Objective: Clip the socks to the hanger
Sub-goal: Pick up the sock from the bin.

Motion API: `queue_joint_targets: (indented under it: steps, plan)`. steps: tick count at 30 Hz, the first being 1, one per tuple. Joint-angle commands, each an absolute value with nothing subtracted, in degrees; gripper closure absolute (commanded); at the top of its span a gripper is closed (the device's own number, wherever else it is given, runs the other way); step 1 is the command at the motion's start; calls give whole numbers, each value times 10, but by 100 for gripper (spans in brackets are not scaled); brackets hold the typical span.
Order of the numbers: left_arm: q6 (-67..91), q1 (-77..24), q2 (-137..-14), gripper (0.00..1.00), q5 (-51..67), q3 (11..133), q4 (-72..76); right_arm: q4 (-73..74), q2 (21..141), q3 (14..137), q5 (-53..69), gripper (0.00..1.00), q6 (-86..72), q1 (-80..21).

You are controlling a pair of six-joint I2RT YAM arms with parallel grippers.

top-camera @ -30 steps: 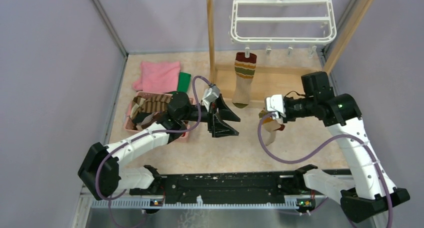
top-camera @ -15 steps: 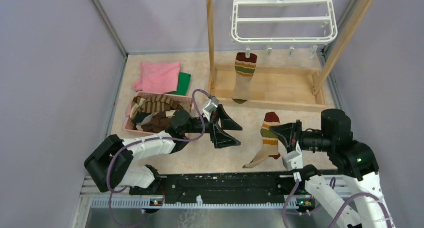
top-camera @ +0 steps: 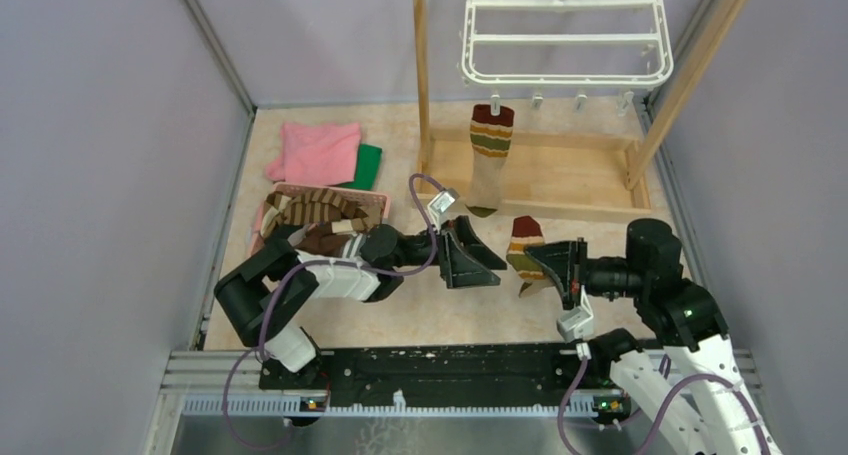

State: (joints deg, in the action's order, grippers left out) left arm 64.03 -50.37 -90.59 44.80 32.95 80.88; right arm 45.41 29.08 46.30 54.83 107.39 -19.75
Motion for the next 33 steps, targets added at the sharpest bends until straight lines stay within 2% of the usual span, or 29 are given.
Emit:
queue_joint_targets:
  steps: [1, 7, 14, 18, 22, 24, 25, 26, 29, 33]
  plan:
    - [660, -509, -917, 12, 419, 374, 858, 448, 292, 451, 580, 100, 1131, -204]
    - [658, -503, -924, 13, 406, 406, 815, 494, 294, 441, 576, 100, 1214, -210]
    - [630, -502, -923, 25, 406, 434, 714, 495, 297, 431, 573, 100, 1229, -218]
    - [612, -503, -921, 39, 408, 449, 666, 495, 299, 427, 572, 100, 1236, -224]
    - [589, -503, -921, 62, 409, 458, 639, 496, 301, 423, 571, 100, 1236, -232]
    - [572, -503, -920, 79, 412, 459, 635, 496, 301, 422, 568, 100, 1234, -237]
    - [561, -503, -920, 93, 415, 460, 635, 496, 301, 422, 568, 100, 1232, -239]
    - [548, -502, -918, 100, 418, 458, 635, 496, 301, 423, 569, 100, 1227, -239]
    - [465, -501, -903, 100, 429, 440, 638, 485, 298, 428, 580, 99, 1172, -240]
    - [279, -496, -838, 100, 449, 389, 603, 476, 299, 455, 576, 49, 1024, -241]
